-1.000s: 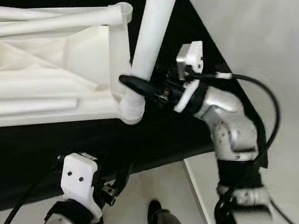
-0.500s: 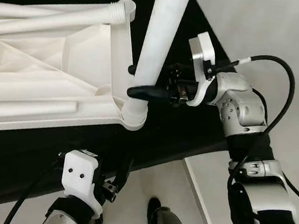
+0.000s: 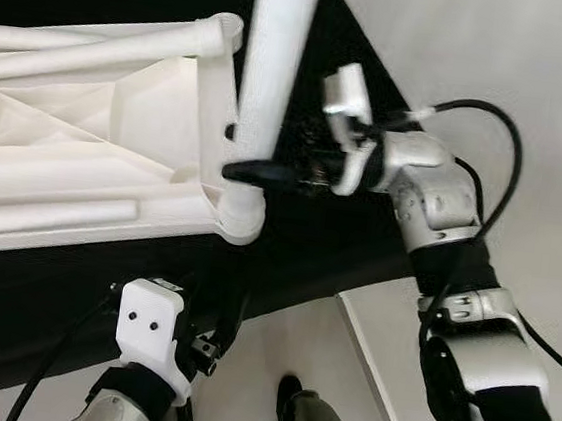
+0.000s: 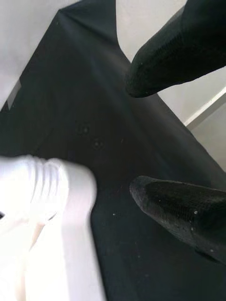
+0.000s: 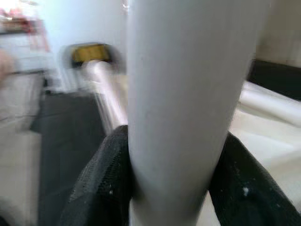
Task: Building children table
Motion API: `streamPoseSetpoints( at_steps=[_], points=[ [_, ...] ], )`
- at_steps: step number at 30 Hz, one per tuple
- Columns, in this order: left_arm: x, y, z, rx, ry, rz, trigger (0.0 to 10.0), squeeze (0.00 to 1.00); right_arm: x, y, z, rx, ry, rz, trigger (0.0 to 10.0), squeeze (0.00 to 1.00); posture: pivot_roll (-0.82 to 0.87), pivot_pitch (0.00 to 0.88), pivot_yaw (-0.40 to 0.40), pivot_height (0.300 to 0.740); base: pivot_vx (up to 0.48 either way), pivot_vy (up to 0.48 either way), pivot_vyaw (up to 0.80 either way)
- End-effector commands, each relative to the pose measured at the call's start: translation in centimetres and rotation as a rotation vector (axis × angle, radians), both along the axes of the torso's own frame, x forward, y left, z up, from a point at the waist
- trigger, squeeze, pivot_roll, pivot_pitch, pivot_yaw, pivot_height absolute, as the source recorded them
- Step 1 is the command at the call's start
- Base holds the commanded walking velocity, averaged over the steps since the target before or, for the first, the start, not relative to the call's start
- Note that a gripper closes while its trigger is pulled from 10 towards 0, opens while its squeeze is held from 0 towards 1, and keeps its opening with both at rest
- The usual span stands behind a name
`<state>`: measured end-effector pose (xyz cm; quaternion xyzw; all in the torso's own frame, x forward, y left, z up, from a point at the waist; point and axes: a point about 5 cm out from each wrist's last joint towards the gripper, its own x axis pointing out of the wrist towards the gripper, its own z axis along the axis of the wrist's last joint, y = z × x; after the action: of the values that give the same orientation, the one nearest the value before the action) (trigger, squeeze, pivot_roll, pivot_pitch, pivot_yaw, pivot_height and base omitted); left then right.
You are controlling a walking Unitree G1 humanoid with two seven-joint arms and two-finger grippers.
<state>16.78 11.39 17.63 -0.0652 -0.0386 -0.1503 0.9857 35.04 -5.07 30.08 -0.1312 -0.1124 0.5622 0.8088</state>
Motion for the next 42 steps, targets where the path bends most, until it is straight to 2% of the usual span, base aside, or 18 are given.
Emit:
streamPoseSetpoints(
  at_steps=[1,2,6,17,18,19,20,23,24,25,26,29,31,33,34,35,36,42],
  points=[
    [-0.3,0.1,-0.5,-0.004,0.032,-0.002,10.0,0.00,2.1,-2.8,-4.6,-0.143,0.097,-0.402,0.0,0.00,0.02,0.372,-0.049,0.740,0.000,0.000,0.00],
    [-0.3,0.1,-0.5,-0.004,0.031,-0.001,10.0,0.00,2.1,-3.5,-5.3,-0.136,0.105,-0.522,0.0,0.00,0.02,0.373,-0.053,0.740,0.000,0.000,0.00],
    [-0.3,0.1,-0.5,-0.002,0.029,0.001,10.0,0.00,1.1,-3.4,-6.4,-0.015,0.128,-0.702,0.0,0.00,0.02,0.371,-0.050,0.740,0.000,0.000,0.00],
    [-0.1,0.0,-0.7,0.000,0.027,0.004,10.0,0.00,0.8,-0.4,-6.0,0.065,0.154,-0.763,0.0,0.00,0.02,0.353,-0.053,0.740,0.000,0.000,0.00],
    [-0.1,0.0,-0.7,-0.001,0.027,0.004,10.0,0.00,0.6,0.0,-5.8,0.063,0.156,-0.741,6.4,0.00,0.01,0.351,-0.052,0.740,0.000,0.000,0.00],
    [-0.1,0.0,-0.7,-0.002,0.026,0.004,10.0,0.00,0.5,0.2,-5.6,0.062,0.156,-0.727,6.4,0.00,0.01,0.351,-0.052,0.740,0.000,0.000,0.00],
    [-0.1,0.0,-0.7,-0.003,0.026,0.003,10.0,0.00,0.5,0.6,-5.2,0.083,0.151,-0.674,10.0,0.00,0.01,0.347,-0.053,0.740,0.000,0.000,0.00],
    [-0.1,-0.1,-0.7,-0.004,0.026,0.001,10.0,0.00,0.4,0.9,-4.7,0.110,0.143,-0.615,10.0,0.00,0.01,0.345,-0.053,0.740,0.000,0.000,0.00],
    [0.0,-0.1,-0.7,-0.005,0.026,0.000,10.0,0.00,0.7,0.8,-4.3,0.116,0.122,-0.591,10.0,0.53,0.01,0.344,-0.053,0.740,0.000,0.000,0.00],
    [0.0,-0.1,-0.7,-0.005,0.026,0.000,10.0,0.00,0.7,0.8,-4.3,0.116,0.122,-0.591,10.0,0.53,0.01,0.344,-0.053,0.740,0.000,0.000,0.00],
    [0.0,-0.1,-0.7,-0.005,0.026,0.000,10.0,0.00,0.9,0.7,-3.6,0.148,0.115,-0.524,10.0,1.00,0.01,0.340,-0.056,0.740,0.000,0.000,0.00],
    [0.0,-0.2,-0.7,-0.006,0.024,-0.001,10.0,0.00,1.2,0.5,-2.0,0.214,0.089,-0.403,10.0,1.00,0.01,0.341,-0.059,0.740,0.000,0.000,0.00],
    [0.1,-0.2,-0.7,-0.006,0.023,0.000,10.0,0.00,1.3,0.3,-1.6,0.227,0.078,-0.383,10.0,1.00,0.01,0.341,-0.059,0.740,0.000,0.000,0.00],
    [0.1,-0.2,-0.7,-0.007,0.021,0.002,10.0,0.00,1.3,0.0,-0.6,0.216,0.042,-0.236,10.0,1.00,0.01,0.341,-0.063,0.740,0.000,0.000,0.00],
    [0.1,-0.3,-0.7,-0.008,0.019,0.003,10.0,0.00,1.1,-0.1,-0.2,0.198,0.022,-0.154,10.0,0.20,0.02,0.345,-0.067,0.740,0.000,0.000,0.00],
    [0.1,-0.3,-0.7,-0.008,0.019,0.003,10.0,0.00,1.1,-0.1,-0.2,0.198,0.022,-0.154,10.0,0.20,0.02,0.345,-0.067,0.740,0.000,0.000,0.00],
    [0.1,-0.3,-0.6,-0.009,0.018,0.003,10.0,0.00,0.9,-0.1,0.2,0.187,0.013,-0.069,10.0,0.00,0.02,0.346,-0.069,0.740,0.000,0.000,0.00],
    [0.0,-0.3,-0.6,-0.010,0.017,0.006,10.0,0.00,0.6,-0.1,1.3,0.154,-0.016,0.161,10.0,0.00,0.03,0.354,-0.071,0.740,0.000,0.000,0.00]
  ],
)
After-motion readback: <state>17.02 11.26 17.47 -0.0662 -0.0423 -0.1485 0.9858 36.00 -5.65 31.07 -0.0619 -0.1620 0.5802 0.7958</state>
